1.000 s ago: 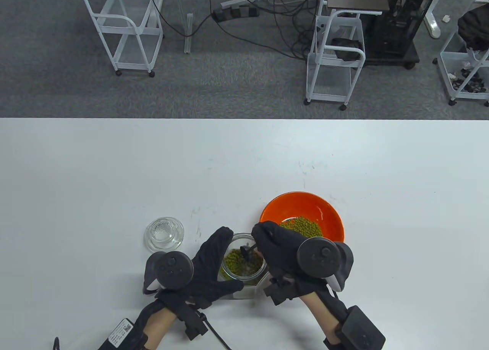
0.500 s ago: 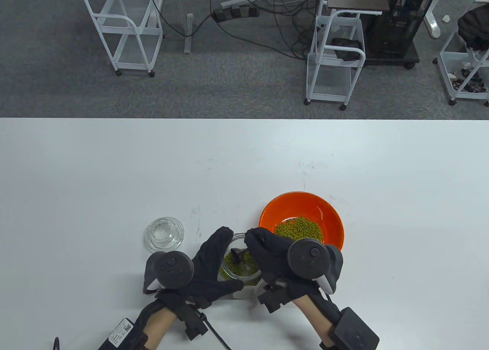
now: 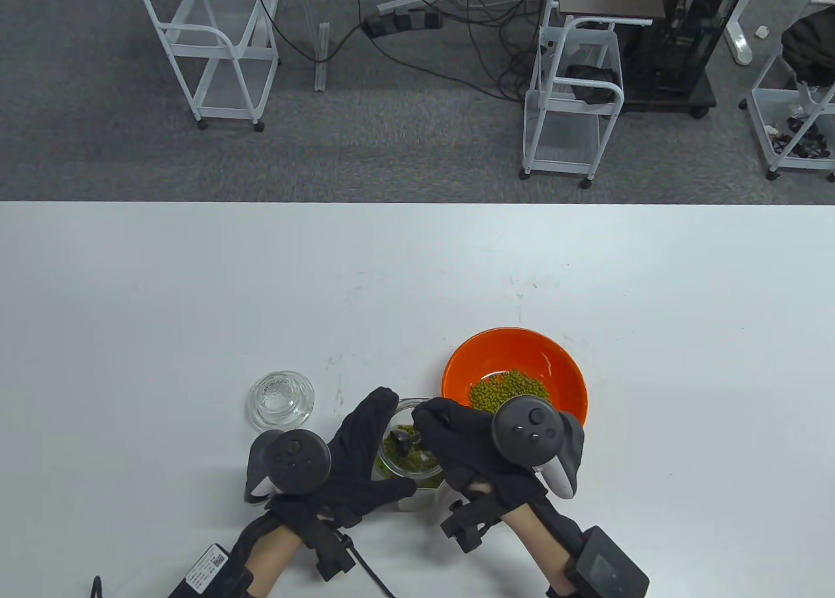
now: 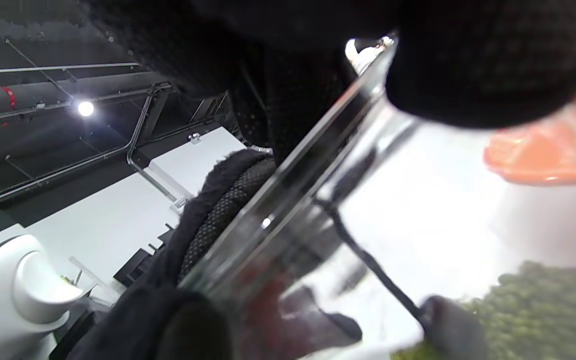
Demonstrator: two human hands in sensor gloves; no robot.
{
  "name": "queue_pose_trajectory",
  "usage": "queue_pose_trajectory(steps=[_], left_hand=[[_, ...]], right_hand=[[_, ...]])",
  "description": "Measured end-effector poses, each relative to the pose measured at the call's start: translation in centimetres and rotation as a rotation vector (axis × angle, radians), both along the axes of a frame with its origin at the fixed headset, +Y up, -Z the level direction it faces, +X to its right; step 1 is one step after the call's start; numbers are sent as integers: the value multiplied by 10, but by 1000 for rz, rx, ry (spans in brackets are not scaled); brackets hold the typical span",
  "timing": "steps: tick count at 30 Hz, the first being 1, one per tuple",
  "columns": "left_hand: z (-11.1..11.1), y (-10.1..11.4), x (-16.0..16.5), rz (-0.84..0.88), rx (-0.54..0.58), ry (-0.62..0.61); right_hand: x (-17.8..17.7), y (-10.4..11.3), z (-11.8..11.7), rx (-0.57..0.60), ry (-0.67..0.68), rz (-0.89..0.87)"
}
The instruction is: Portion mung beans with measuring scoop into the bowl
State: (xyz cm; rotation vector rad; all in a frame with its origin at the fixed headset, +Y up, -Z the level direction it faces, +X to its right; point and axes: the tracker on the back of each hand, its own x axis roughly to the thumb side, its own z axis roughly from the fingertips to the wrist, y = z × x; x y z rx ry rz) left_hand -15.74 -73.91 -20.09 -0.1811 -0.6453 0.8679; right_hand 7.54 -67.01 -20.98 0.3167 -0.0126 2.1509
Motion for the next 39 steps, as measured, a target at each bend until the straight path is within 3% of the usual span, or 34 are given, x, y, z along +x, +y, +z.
queue_pose_trajectory(steps=[10, 21, 30, 39], left_hand=[[0, 0, 0, 0, 0, 0], [0, 0, 0, -1, 1, 0], [0, 0, 0, 0, 0, 0], [0, 0, 0, -1, 0, 0]], right_hand=[[4, -4, -2, -58, -32, -60], [6, -5, -6, -173, 69, -74], [17, -20, -15, -336, 78, -252], [25, -23, -18, -357, 47, -336]])
